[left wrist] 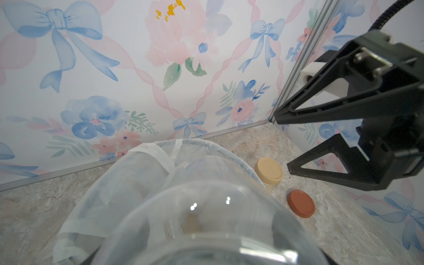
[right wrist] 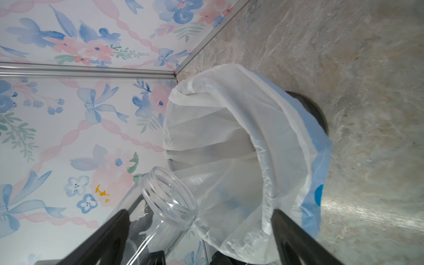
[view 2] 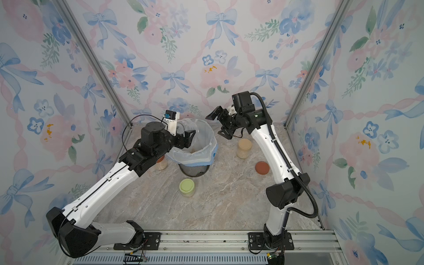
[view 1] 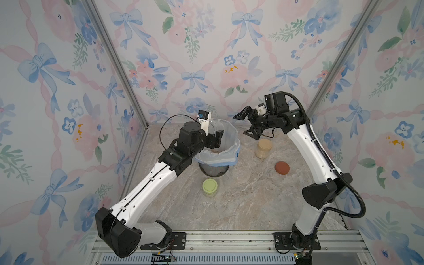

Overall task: Empty moldy rice from jars
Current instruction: Move the trash bin to the center of the board, then place the jar at the center of the board.

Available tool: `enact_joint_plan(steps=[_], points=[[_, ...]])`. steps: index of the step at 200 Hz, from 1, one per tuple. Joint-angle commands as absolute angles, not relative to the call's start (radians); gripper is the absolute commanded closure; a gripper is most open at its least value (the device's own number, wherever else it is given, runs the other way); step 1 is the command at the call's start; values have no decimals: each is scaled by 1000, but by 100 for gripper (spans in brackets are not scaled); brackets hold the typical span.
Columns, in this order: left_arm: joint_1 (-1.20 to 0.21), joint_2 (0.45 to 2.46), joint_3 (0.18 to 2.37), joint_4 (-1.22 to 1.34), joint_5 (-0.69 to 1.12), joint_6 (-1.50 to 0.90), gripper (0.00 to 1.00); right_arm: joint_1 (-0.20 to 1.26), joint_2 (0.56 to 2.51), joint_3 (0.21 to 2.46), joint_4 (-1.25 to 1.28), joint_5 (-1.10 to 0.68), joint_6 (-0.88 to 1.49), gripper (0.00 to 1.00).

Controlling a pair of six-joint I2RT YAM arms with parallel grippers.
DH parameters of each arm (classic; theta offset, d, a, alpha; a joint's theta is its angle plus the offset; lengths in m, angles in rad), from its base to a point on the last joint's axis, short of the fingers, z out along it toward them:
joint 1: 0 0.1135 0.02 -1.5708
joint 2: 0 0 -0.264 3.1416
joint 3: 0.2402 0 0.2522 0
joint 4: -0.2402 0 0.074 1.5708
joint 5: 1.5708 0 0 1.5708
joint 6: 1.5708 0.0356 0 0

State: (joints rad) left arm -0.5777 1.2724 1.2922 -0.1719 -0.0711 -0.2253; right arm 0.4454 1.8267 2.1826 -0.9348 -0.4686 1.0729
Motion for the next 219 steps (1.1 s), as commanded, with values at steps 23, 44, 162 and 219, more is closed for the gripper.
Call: enact_joint_plan(steps=[23,44,162,219], points=[[-569,1179,1175,140,-14,-158,100,498,1748,2114,-771,-469,1209,3],[-570,1152,1113,229,-16,-137,100,514,1719,2060,-683,-469,1258,3],[-569,1113,830,751,-67,-34,100,583,1702,1958,-539,-478,1354,3],[-572,1156,870,789,-76,-14,100,589,1727,1967,-523,-489,1361,2]])
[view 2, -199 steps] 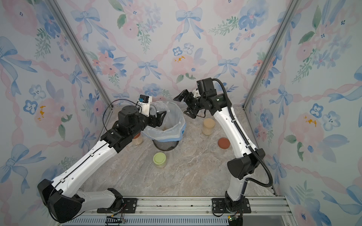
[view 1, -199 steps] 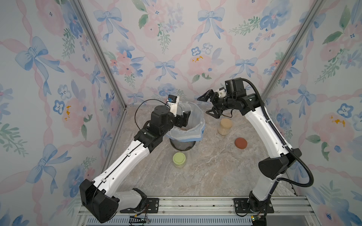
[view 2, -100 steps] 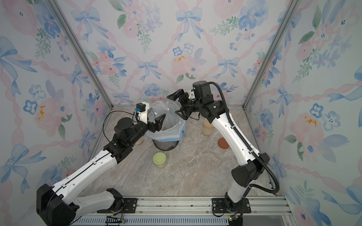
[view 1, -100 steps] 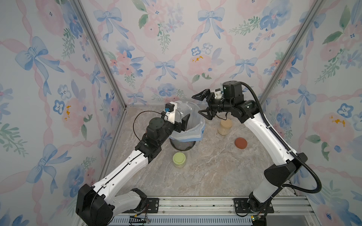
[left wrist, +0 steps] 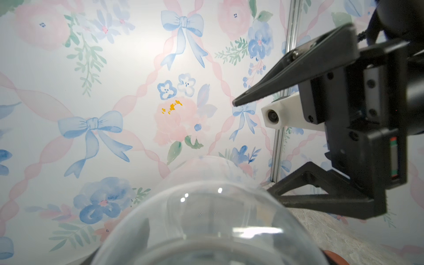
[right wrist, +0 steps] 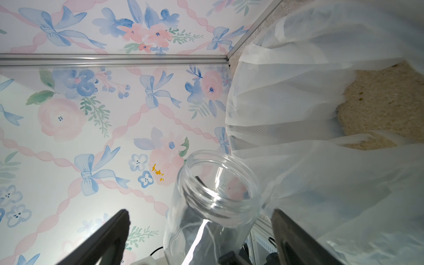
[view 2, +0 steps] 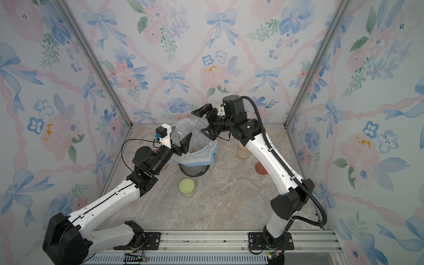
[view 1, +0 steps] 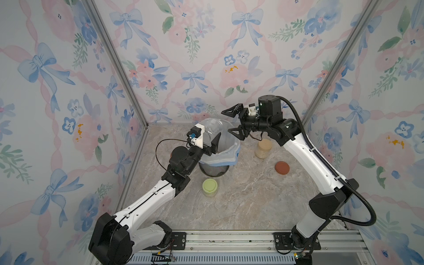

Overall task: Empty moldy rice from jars
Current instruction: Place the jar at the center of the board.

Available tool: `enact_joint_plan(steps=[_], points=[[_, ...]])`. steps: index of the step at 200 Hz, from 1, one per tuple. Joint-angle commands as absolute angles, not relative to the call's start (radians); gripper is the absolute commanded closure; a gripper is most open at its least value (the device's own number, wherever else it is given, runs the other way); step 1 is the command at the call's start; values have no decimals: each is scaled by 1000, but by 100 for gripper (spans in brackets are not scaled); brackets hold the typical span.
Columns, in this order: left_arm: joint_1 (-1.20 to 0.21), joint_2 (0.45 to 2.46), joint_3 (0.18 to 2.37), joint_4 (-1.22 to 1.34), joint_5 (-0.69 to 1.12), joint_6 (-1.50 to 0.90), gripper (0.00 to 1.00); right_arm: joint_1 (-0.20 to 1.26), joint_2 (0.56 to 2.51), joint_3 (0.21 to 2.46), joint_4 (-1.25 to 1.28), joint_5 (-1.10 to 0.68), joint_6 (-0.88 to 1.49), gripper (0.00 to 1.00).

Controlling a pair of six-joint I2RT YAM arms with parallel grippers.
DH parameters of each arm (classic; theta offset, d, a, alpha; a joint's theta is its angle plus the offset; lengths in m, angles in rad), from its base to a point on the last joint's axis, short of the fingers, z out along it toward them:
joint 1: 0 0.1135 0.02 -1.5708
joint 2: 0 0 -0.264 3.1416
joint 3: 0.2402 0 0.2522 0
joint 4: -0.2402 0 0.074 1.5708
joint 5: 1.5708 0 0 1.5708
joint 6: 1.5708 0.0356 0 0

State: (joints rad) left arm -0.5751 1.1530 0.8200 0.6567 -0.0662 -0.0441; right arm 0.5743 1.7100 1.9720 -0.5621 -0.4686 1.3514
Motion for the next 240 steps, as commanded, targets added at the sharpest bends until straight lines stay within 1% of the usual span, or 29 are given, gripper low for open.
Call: enact_joint_plan(steps=[1,65,206,225,240], points=[[-571,1157,871,788,-76,-14,100,589,1729,1968,-521,-489,1361,2],[-571,1245,937,816,-41,-29,100,607,1780,2051,-501,-504,1348,3],[-627,1341,978,896,-37,-148,100,630,1859,2065,-352,-553,1399,3],[-626,1357,992,899,-30,-150,100,630,1858,2061,-346,-554,1396,0],[-625,1367,1000,901,-32,-155,100,630,1859,2060,-339,-561,1393,7]])
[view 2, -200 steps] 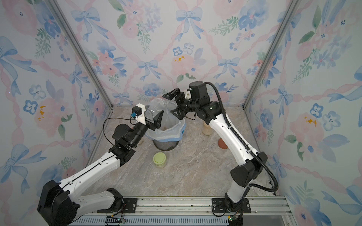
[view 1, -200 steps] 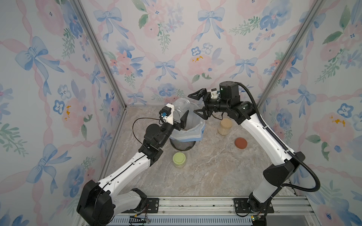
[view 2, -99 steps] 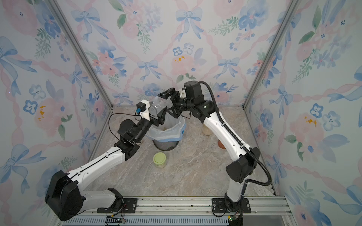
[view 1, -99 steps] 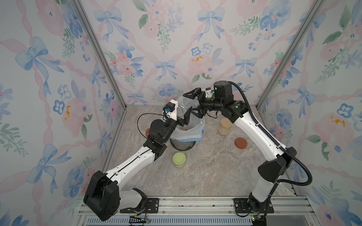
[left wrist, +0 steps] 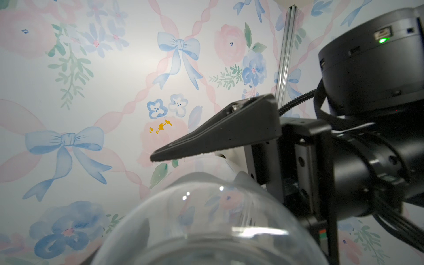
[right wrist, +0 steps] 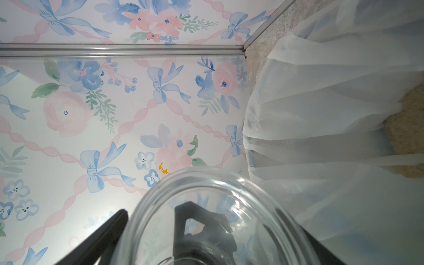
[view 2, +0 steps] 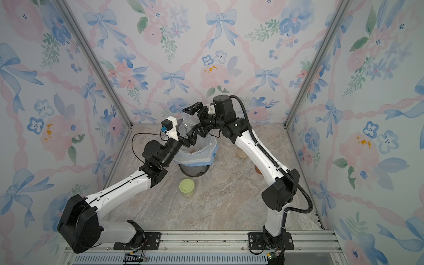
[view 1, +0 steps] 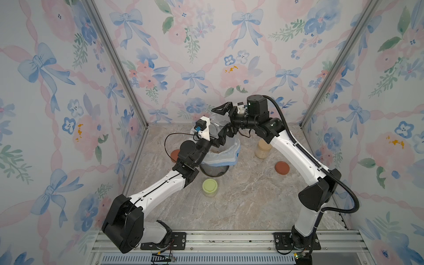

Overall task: Empty moldy rice from jars
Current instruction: Place the jar at the center of the board.

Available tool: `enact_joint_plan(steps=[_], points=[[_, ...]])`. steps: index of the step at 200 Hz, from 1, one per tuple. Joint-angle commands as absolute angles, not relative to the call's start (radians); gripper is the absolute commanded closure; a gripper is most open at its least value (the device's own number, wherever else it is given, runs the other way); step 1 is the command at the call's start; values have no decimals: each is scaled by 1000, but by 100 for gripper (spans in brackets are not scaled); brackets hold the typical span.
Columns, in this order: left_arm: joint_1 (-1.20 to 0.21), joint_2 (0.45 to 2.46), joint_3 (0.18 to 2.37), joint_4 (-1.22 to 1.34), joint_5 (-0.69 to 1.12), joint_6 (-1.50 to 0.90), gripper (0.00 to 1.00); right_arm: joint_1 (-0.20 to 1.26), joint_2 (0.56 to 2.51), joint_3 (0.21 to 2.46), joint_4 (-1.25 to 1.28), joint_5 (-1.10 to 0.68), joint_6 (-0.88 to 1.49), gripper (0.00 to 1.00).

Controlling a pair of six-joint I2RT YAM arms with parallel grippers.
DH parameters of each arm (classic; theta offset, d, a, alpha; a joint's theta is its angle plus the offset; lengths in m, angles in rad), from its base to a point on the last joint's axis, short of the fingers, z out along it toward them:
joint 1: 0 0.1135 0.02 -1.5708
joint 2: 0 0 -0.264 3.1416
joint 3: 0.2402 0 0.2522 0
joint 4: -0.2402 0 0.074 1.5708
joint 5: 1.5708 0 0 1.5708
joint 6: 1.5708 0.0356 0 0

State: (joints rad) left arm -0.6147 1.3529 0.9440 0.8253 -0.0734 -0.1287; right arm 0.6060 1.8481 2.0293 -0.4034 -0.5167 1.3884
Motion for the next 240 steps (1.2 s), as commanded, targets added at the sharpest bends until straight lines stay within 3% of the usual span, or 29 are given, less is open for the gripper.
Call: enact_joint_plan(steps=[1,10,24,32,42,56,78,85,102,105,240], points=[[-625,1367,999,901,-32,-155,100,630,1859,2061,-339,-561,1392,7],[-624,1373,1003,902,-31,-158,100,629,1859,2060,-339,-564,1389,13],[-620,1382,1012,903,-26,-161,100,626,1856,2058,-340,-568,1377,31],[-619,1384,1016,903,-25,-163,100,624,1854,2058,-342,-568,1370,49],[-616,1388,1019,904,-22,-164,100,620,1851,2059,-344,-567,1362,79],[-614,1390,1023,903,-17,-167,100,614,1850,2065,-354,-565,1353,100],[-611,1389,1018,904,-20,-172,97,604,1846,2070,-358,-561,1343,100],[-611,1387,1016,903,-25,-177,80,603,1845,2070,-355,-561,1342,100],[-611,1381,1003,903,-59,-198,9,598,1844,2078,-356,-558,1333,100],[-611,1379,1000,903,-65,-201,3,596,1844,2082,-356,-558,1332,100],[-609,1212,856,874,-76,-208,2,523,1843,2153,-409,-500,1257,100]])
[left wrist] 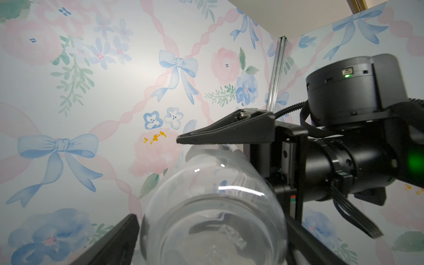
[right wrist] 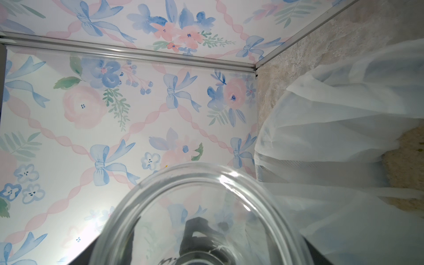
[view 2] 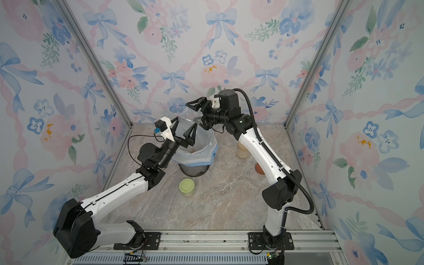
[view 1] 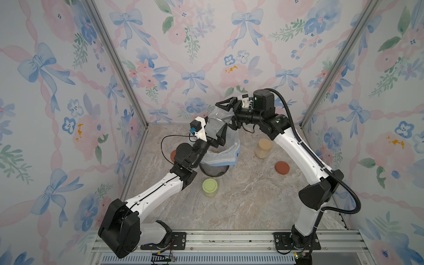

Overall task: Empty moldy rice from jars
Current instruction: Place the jar at the center of the board.

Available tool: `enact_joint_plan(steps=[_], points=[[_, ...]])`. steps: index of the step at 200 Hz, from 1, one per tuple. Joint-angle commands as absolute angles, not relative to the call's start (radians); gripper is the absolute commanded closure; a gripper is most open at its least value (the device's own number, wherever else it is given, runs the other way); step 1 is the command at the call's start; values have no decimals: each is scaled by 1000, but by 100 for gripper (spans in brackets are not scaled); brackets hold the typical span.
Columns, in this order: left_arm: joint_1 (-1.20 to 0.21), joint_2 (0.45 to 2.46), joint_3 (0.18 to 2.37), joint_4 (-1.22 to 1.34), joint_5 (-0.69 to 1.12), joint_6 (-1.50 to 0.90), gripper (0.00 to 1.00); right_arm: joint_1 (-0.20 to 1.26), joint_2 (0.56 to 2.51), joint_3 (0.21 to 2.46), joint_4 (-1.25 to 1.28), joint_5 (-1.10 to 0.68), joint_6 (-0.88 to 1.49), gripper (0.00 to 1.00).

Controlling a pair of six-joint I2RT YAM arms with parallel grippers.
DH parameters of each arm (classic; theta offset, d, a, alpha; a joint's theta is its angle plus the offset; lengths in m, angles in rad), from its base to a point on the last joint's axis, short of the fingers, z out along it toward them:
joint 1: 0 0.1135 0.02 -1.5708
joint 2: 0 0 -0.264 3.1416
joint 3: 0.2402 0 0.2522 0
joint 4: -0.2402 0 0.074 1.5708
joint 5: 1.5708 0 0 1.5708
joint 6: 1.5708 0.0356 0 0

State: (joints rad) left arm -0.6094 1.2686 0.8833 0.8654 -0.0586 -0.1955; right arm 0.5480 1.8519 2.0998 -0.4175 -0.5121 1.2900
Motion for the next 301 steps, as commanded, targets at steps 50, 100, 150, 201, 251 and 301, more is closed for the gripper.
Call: enact_joint_plan(steps=[50,100,150,201,251,301], points=[[-609,1128,822,786,-76,-182,2,514,1824,2154,-470,-469,1183,100],[-611,1052,821,606,-37,-146,2,517,1779,2128,-553,-418,1011,100],[-612,971,828,422,11,-131,2,533,1662,1977,-534,-315,867,100],[-620,912,833,274,49,-125,2,591,1547,1841,-537,-174,687,100],[-624,875,838,180,90,-125,2,654,1416,1633,-431,-16,582,100],[-627,838,817,134,111,-145,2,734,1338,1482,-370,138,475,100]])
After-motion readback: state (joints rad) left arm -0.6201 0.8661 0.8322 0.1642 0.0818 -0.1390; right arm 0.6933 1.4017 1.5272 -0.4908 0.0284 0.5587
